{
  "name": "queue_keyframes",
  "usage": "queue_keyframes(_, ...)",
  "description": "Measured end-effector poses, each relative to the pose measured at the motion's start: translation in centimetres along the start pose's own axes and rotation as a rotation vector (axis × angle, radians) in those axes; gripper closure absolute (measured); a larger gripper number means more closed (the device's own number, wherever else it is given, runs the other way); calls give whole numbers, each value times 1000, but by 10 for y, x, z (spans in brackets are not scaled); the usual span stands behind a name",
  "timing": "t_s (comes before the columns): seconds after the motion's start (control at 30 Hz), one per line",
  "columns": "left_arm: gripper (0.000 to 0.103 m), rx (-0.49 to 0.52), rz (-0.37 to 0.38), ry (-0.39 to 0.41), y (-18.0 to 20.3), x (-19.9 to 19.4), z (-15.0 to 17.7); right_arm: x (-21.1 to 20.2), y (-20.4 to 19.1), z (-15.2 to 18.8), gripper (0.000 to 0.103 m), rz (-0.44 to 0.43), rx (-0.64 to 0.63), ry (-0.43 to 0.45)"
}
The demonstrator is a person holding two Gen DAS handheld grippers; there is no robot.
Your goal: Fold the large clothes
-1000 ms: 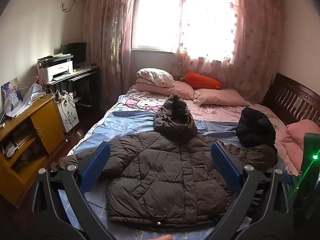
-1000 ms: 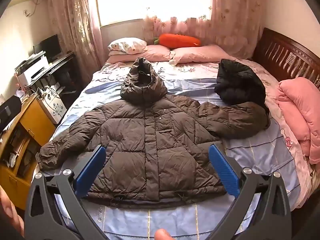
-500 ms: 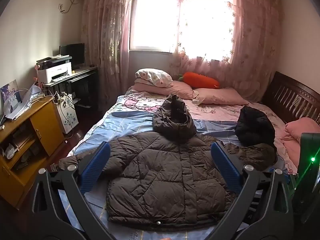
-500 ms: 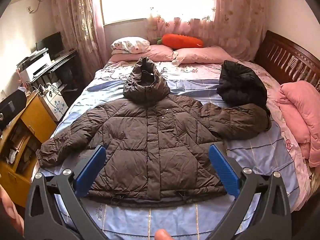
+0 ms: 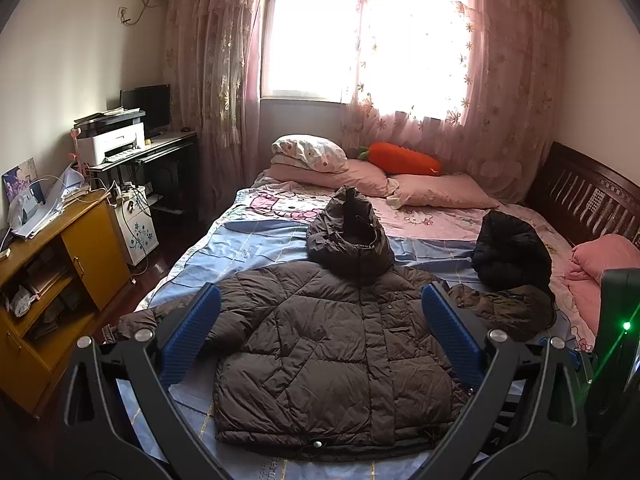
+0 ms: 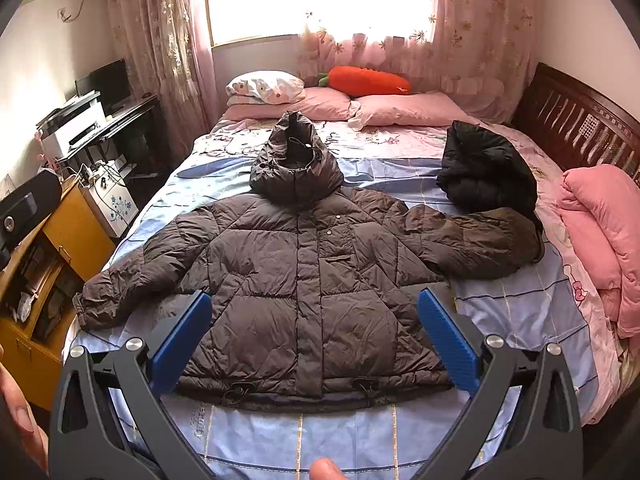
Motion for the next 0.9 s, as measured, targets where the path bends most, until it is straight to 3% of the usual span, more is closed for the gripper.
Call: queue_keyframes(0.9,2,7,-13,-13,1,3,5,1,-2,0,1,6,-5,1)
Point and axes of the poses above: each gripper's, at about its wrist camera, not at the fingertips, and x roughly the way its jaws point, y to its right, z to its underside, the point moved 4 cm from there along x, roughly the way its jaws point, and after that the axes turned 12 degrees about -y, right-handed, at the moved point
